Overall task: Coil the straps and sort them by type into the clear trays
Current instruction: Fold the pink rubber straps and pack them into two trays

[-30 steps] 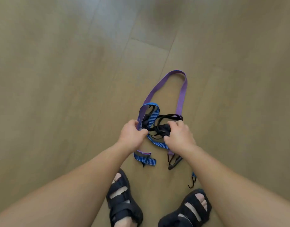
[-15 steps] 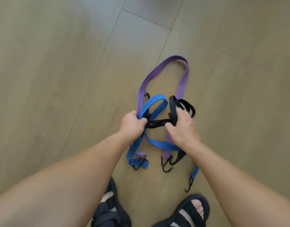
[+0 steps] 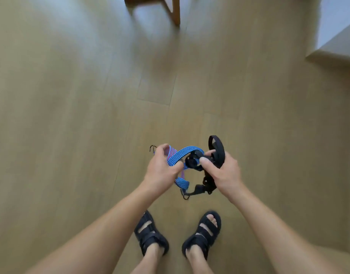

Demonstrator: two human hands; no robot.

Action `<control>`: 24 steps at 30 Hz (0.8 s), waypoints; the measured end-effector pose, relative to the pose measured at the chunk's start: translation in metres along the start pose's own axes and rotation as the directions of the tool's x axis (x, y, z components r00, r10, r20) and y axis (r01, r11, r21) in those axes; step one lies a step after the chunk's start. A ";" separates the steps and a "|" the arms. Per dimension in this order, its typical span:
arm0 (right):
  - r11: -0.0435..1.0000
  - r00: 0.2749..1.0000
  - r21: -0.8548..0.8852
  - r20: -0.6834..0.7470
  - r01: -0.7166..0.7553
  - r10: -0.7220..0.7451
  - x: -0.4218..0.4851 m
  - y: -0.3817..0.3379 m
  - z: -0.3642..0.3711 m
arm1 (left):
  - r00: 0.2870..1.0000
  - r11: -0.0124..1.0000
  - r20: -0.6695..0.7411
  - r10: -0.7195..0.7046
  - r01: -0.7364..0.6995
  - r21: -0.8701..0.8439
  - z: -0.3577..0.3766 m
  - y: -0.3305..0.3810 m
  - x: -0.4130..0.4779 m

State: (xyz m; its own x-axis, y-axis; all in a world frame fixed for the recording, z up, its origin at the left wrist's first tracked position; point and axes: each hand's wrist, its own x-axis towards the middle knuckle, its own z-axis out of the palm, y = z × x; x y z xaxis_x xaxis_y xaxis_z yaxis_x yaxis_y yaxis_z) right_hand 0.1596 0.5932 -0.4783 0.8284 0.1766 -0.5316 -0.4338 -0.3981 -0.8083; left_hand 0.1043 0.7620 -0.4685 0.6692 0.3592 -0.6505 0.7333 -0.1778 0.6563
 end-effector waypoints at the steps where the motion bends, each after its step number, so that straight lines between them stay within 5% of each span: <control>1: 0.998 0.999 0.047 -0.033 0.032 -0.030 -0.016 -0.025 -0.014 | 0.998 0.998 0.013 0.058 -0.058 -0.008 -0.006 0.025 -0.019; 4: 0.964 0.992 0.252 -0.112 0.088 -0.061 -0.059 -0.096 -0.062 | 0.976 0.969 0.054 0.213 -0.204 -0.137 -0.025 0.097 -0.070; 8: 0.866 0.986 0.472 -0.098 0.163 -0.132 -0.122 -0.175 -0.130 | 0.978 0.914 0.025 0.205 -0.182 -0.363 -0.051 0.180 -0.130; 11: 0.877 0.987 0.460 0.008 0.140 -0.162 -0.165 -0.216 -0.173 | 0.974 0.922 0.042 0.222 -0.196 -0.333 -0.058 0.228 -0.176; 17: 0.843 0.954 0.454 -0.217 0.287 -0.208 -0.222 -0.276 -0.254 | 0.903 0.902 0.232 0.361 -0.275 -0.333 -0.041 0.303 -0.254; 22: 0.876 0.955 0.383 -0.068 0.292 -0.289 -0.264 -0.306 -0.298 | 0.898 0.847 0.095 0.430 -0.365 -0.387 -0.037 0.364 -0.280; 24: 0.847 0.943 0.421 -0.076 0.325 -0.325 -0.282 -0.314 -0.310 | 0.863 0.848 0.171 0.475 -0.398 -0.349 -0.033 0.384 -0.286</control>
State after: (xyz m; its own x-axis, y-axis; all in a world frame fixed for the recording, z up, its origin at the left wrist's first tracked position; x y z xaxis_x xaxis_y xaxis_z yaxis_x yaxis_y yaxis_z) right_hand 0.1720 0.3897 0.0044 0.9487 0.2275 -0.2197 -0.2470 0.0992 -0.9639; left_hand 0.1902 0.6215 -0.0176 0.9466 0.0693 -0.3149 0.3138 0.0262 0.9491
